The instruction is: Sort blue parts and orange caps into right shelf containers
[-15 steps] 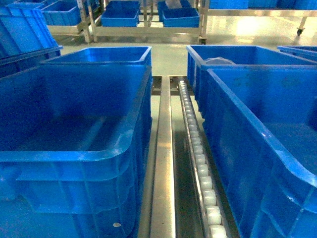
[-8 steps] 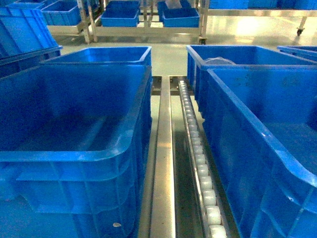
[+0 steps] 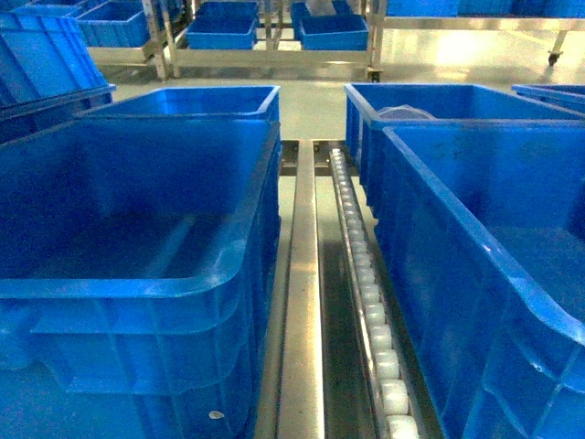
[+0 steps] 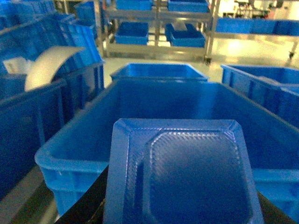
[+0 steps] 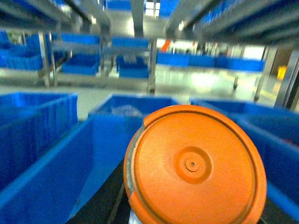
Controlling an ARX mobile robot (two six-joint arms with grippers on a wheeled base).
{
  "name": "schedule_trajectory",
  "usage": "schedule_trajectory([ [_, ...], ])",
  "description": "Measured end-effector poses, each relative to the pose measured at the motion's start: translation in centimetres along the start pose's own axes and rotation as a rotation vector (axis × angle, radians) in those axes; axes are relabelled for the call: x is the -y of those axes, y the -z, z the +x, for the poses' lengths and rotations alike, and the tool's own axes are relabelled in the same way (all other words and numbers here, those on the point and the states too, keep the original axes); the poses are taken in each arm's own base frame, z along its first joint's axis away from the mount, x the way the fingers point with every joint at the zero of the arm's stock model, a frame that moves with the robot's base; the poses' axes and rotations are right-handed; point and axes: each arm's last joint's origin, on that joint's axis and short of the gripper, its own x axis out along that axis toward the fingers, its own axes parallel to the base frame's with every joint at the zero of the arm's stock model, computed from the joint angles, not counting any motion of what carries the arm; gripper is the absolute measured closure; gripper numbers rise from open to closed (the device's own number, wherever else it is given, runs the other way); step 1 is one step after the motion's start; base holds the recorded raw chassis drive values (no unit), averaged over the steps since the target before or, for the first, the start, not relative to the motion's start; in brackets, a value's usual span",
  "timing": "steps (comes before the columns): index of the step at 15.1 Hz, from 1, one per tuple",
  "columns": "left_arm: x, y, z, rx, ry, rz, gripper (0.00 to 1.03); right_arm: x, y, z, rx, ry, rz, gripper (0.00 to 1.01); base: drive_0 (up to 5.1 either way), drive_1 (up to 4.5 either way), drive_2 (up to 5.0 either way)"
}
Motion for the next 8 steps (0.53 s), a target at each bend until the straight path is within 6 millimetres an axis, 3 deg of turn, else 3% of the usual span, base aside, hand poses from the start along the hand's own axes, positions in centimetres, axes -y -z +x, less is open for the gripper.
schedule_trajectory([
  [2,0.6,-2.3,-0.1,0.248,-0.061,-0.028,0.60,-0.3,-0.4,0.0,0.021,0.039,-0.059,0.57,0.0,0.00,0.0],
  [3,1.0,-2.6,0.5,0.264,-0.053,-0.024,0.60,-0.4,-0.6,0.4,0.036,0.049,-0.070,0.57,0.0,0.00,0.0],
  [5,1.1,-2.5,3.4,0.222,-0.040,0.004,0.60,-0.4,-1.1,2.7,0.050,0.030,-0.092,0.57,0.0,0.00,0.0],
  [7,2.5,-5.7,9.7,0.264,0.041,0.003,0.60,-0.3,-2.9,7.7,0.086,0.040,-0.087,0.57,0.0,0.00,0.0],
  [8,3.2,-6.2,13.5,0.229,0.053,-0.013,0.60,-0.5,-3.5,10.6,0.095,0.050,-0.073,0.57,0.0,0.00,0.0],
])
